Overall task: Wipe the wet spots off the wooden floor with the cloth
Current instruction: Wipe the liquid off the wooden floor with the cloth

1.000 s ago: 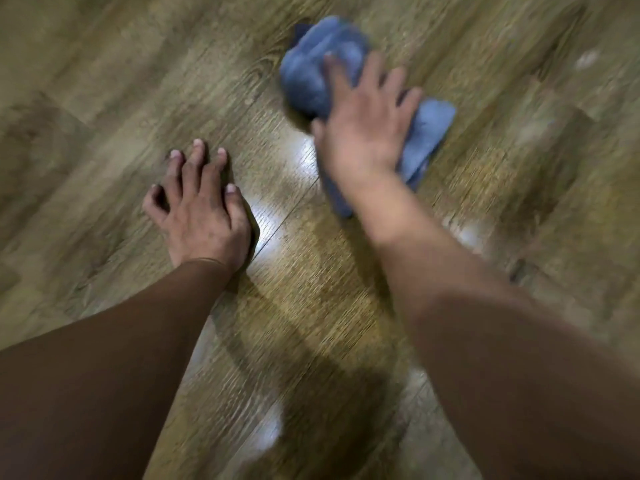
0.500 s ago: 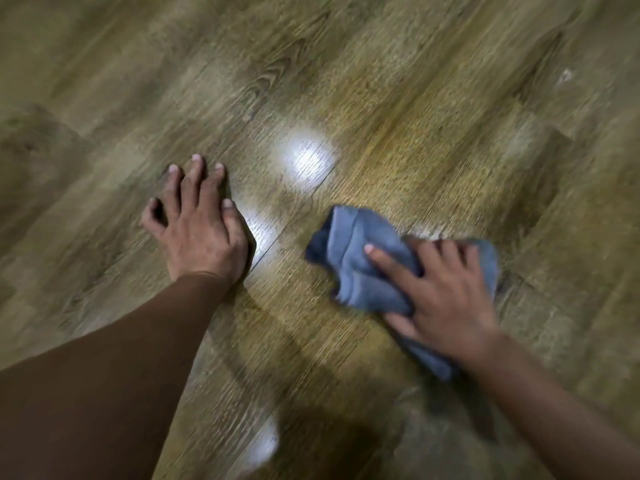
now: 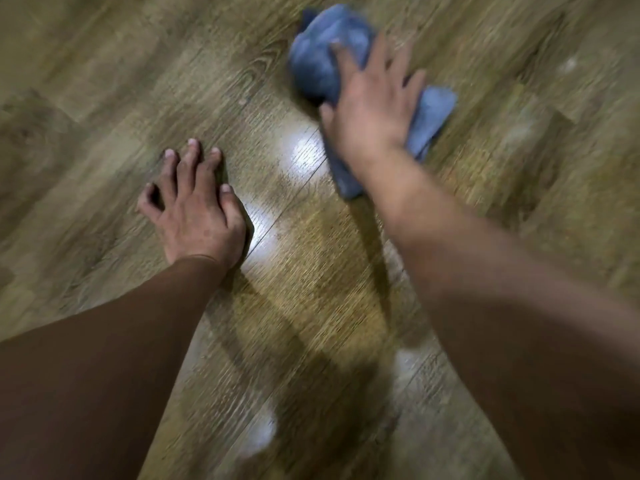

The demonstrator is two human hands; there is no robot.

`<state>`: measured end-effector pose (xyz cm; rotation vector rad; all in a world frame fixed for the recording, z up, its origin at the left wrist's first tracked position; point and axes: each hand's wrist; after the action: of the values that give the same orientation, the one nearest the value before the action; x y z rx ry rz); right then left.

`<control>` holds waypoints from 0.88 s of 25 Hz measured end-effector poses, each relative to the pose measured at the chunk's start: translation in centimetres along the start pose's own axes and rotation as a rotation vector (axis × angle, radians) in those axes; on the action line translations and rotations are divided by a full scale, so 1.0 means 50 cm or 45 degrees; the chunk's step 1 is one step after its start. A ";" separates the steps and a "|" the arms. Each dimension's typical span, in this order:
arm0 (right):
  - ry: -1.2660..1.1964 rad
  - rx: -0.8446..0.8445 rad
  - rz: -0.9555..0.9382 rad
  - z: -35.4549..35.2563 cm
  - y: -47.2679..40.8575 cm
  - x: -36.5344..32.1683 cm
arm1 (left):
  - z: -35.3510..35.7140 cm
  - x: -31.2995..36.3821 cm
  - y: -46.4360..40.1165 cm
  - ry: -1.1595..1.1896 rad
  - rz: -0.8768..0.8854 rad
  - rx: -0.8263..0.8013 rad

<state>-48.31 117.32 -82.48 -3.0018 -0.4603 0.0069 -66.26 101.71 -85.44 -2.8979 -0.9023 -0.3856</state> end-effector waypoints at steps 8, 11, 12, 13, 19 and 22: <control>-0.215 -0.155 -0.485 -0.050 0.473 -0.069 | -0.002 -0.002 -0.001 0.017 -0.002 -0.011; -0.169 -0.169 -0.647 -0.057 0.506 0.055 | -0.004 0.001 0.002 0.010 -0.006 -0.005; -0.133 -0.177 -0.643 -0.055 0.484 0.100 | -0.004 0.003 0.001 0.005 -0.007 -0.013; -0.104 -0.175 -0.579 -0.051 0.448 0.141 | -0.004 0.004 0.001 -0.002 -0.008 -0.021; 0.028 -0.035 0.166 -0.008 0.147 0.184 | -0.005 0.006 0.000 -0.042 -0.004 -0.027; 0.028 -0.022 0.389 0.008 0.072 0.108 | 0.000 -0.001 -0.004 -0.056 -0.002 -0.028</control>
<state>-42.08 115.58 -83.18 -3.0522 0.0039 -0.0052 -66.43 101.84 -85.43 -2.9367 -0.9126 -0.3347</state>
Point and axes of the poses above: each hand's wrist, its own y-axis away from the middle knuckle, its own z-axis out of the palm, x = y × z, and after that the axes turned 11 degrees about -z, right-handed
